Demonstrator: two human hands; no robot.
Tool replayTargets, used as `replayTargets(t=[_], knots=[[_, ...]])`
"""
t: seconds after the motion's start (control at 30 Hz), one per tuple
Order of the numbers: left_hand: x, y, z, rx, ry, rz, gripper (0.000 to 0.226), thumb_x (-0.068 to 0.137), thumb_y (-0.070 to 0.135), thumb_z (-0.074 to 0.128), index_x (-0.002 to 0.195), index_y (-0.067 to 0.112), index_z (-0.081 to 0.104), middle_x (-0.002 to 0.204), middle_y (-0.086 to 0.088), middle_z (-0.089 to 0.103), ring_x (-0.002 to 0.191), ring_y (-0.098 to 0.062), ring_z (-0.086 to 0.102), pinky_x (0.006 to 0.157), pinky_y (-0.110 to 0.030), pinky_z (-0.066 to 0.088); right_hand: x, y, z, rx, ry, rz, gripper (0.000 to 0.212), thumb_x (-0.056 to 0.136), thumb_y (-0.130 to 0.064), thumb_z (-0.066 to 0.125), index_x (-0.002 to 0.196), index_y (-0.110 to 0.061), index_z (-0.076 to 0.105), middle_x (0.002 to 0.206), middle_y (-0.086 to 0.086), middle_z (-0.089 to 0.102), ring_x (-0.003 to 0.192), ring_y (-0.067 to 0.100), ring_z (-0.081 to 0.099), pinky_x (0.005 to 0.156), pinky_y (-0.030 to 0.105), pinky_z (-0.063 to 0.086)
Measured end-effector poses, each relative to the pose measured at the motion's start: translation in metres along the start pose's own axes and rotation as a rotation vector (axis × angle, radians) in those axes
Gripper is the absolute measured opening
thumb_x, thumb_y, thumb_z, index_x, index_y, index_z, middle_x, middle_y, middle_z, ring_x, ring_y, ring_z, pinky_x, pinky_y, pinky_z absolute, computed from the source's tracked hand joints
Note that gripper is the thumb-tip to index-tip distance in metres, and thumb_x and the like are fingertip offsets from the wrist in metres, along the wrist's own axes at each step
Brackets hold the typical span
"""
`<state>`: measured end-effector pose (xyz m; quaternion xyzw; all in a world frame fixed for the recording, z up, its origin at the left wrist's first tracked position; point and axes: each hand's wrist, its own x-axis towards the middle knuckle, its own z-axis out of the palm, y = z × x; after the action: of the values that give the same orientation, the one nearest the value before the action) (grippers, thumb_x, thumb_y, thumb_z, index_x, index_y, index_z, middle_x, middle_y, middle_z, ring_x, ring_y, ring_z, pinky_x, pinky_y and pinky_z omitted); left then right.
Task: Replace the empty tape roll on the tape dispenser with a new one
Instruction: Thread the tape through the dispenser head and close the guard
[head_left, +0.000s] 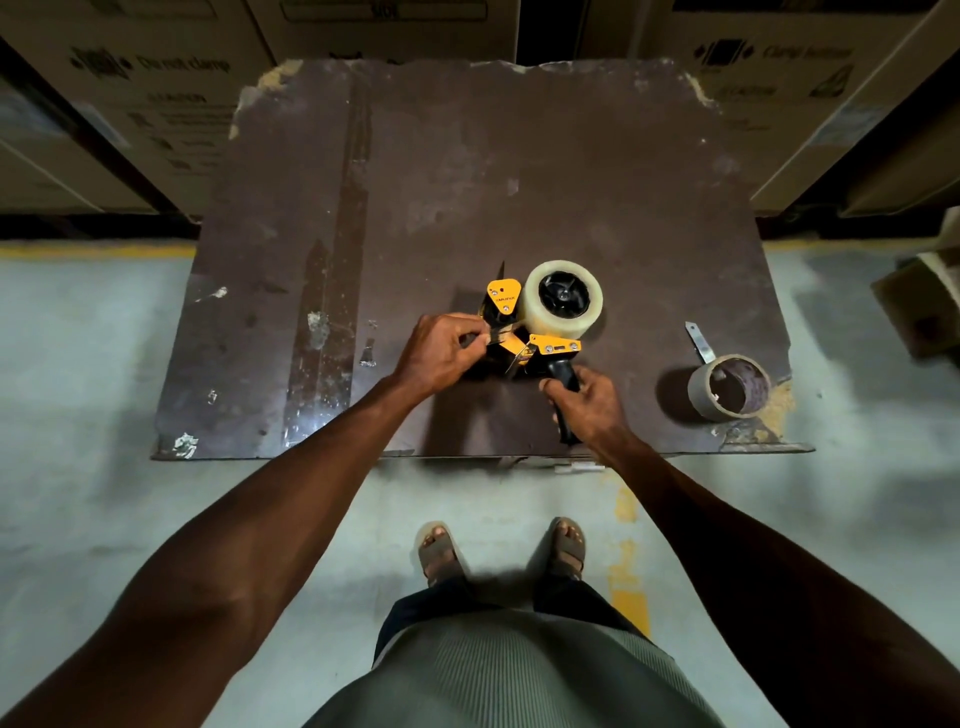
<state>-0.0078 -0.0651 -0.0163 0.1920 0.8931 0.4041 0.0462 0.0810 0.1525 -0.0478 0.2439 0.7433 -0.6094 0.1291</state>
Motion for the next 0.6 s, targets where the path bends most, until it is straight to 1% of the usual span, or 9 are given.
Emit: replayTargets(t=[0.03,0.1,0.17,0.23,0.27,0.37,0.43,0.5,0.6], knots=[[-0.002,0.000,0.001,-0.016,0.010,-0.015,0.016,0.087,0.015,0.066,0.091,0.006,0.079,0.093,-0.007,0.077,0.082,-0.019,0.072,0.078,-0.033,0.057,-0.001,0.001,0.000,0.000,-0.006,-0.005,0.006,0.092,-0.018,0.071,0.094,-0.014,0.067,0.071,0.007,0.059,0.055,0.014,0.056,0.046,0.023,0.048],[-0.007,0.000,0.003,-0.029,0.013,-0.023,0.014,0.087,0.014,0.066,0.087,0.007,0.078,0.088,-0.004,0.076,0.078,-0.018,0.070,0.074,-0.032,0.056,-0.001,0.002,0.002,-0.001,-0.005,-0.003,0.008,0.092,-0.018,0.072,0.097,-0.013,0.068,0.073,0.008,0.060,0.057,0.015,0.056,0.046,0.023,0.048],[-0.014,-0.003,0.002,-0.012,0.012,-0.002,0.012,0.088,0.012,0.065,0.080,0.008,0.074,0.080,-0.001,0.071,0.071,-0.017,0.065,0.069,-0.033,0.054,0.000,0.001,0.002,0.014,0.014,-0.008,0.005,0.092,-0.017,0.072,0.090,-0.017,0.067,0.073,0.007,0.058,0.057,0.016,0.056,0.045,0.022,0.047],[-0.021,-0.008,-0.003,0.003,0.015,0.004,0.013,0.088,0.011,0.065,0.078,0.007,0.072,0.078,-0.002,0.070,0.070,-0.018,0.065,0.068,-0.034,0.053,0.002,-0.001,0.002,0.026,0.030,-0.014,0.011,0.091,-0.016,0.071,0.084,-0.020,0.064,0.069,0.006,0.056,0.054,0.016,0.054,0.043,0.022,0.046],[-0.023,-0.009,-0.005,0.005,0.020,-0.001,0.012,0.088,0.011,0.065,0.079,0.006,0.072,0.078,-0.003,0.071,0.070,-0.019,0.065,0.069,-0.035,0.054,0.003,-0.002,0.001,0.017,0.026,-0.016,0.011,0.091,-0.017,0.071,0.084,-0.019,0.064,0.067,0.005,0.056,0.051,0.014,0.054,0.043,0.022,0.045],[-0.024,-0.011,-0.010,0.005,0.029,-0.019,0.013,0.088,0.012,0.065,0.078,0.007,0.071,0.076,-0.001,0.069,0.069,-0.018,0.064,0.068,-0.034,0.053,0.005,-0.003,-0.002,0.002,0.016,-0.013,0.006,0.090,-0.018,0.072,0.090,-0.013,0.067,0.066,0.005,0.057,0.047,0.012,0.053,0.044,0.023,0.045],[-0.025,-0.008,-0.013,0.014,0.006,0.005,0.014,0.088,0.011,0.064,0.074,0.009,0.068,0.070,0.002,0.062,0.065,-0.012,0.057,0.065,-0.031,0.049,0.005,-0.002,-0.003,0.010,0.009,-0.009,0.009,0.090,-0.018,0.072,0.095,-0.011,0.068,0.066,0.004,0.058,0.048,0.013,0.053,0.045,0.024,0.045],[-0.026,-0.006,-0.019,0.027,-0.017,0.028,0.015,0.088,0.013,0.063,0.074,0.010,0.068,0.069,0.004,0.060,0.064,-0.010,0.054,0.065,-0.029,0.046,0.003,-0.001,-0.004,0.003,-0.010,-0.003,0.012,0.090,-0.018,0.072,0.098,-0.009,0.069,0.067,0.005,0.059,0.049,0.013,0.053,0.046,0.025,0.045],[-0.027,-0.010,-0.029,0.032,-0.029,0.032,0.017,0.088,0.016,0.061,0.073,0.011,0.066,0.070,0.005,0.057,0.066,-0.009,0.053,0.065,-0.026,0.043,0.002,-0.001,-0.007,0.024,0.000,0.000,0.010,0.090,-0.016,0.071,0.095,-0.008,0.067,0.067,0.005,0.056,0.047,0.013,0.051,0.044,0.024,0.043]])
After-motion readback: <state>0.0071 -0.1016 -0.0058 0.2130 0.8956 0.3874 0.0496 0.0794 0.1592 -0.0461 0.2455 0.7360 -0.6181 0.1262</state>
